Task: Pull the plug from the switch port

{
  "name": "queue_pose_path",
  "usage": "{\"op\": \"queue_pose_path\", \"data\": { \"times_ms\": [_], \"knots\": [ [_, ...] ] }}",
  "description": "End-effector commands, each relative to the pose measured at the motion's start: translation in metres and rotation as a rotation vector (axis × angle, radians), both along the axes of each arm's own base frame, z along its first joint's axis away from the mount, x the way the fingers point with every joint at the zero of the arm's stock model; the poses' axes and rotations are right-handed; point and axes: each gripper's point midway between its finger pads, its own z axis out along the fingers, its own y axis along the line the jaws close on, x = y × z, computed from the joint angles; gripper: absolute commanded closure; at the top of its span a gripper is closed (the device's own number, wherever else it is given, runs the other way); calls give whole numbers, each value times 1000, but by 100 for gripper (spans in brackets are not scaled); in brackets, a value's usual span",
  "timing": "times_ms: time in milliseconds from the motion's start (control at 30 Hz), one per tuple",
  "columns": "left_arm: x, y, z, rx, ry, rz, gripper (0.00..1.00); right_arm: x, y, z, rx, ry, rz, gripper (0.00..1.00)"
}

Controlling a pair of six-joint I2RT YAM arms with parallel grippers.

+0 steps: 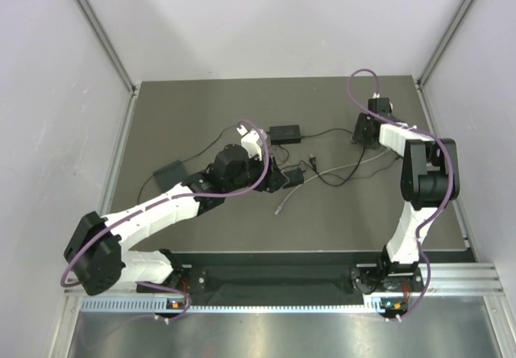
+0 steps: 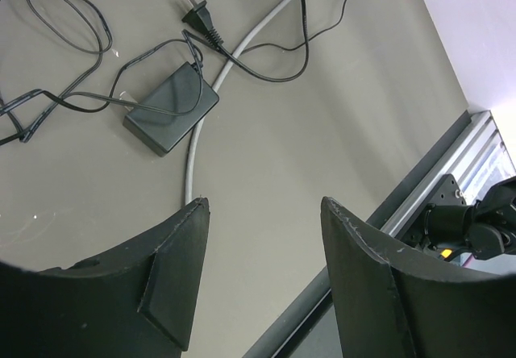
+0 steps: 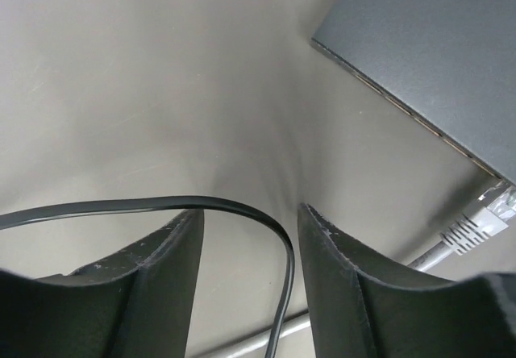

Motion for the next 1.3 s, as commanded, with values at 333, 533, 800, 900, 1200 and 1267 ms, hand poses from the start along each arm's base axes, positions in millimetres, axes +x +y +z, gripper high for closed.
{"op": "queue_pose_path", "data": {
  "times_ms": [333, 533, 800, 900, 1200, 1267],
  "knots": [
    [2, 7, 22, -28, -76, 25, 39, 38, 79, 66, 72, -147, 145, 100],
    [5, 20, 29, -32, -100, 87, 39, 61, 184, 170, 257, -357, 314, 100],
    [11, 46, 37, -38, -152, 213, 40, 54, 262, 295, 534, -611, 503, 100],
    [13, 51, 40, -39, -164, 241, 39, 48, 289, 325, 625, -707, 584, 100],
    [18, 66, 39, -28, -155, 324, 39, 31, 395, 353, 1090, -719, 786, 100],
    [19, 73, 39, -22, -161, 352, 39, 33, 414, 360, 1131, -750, 807, 100]
  ]
}}
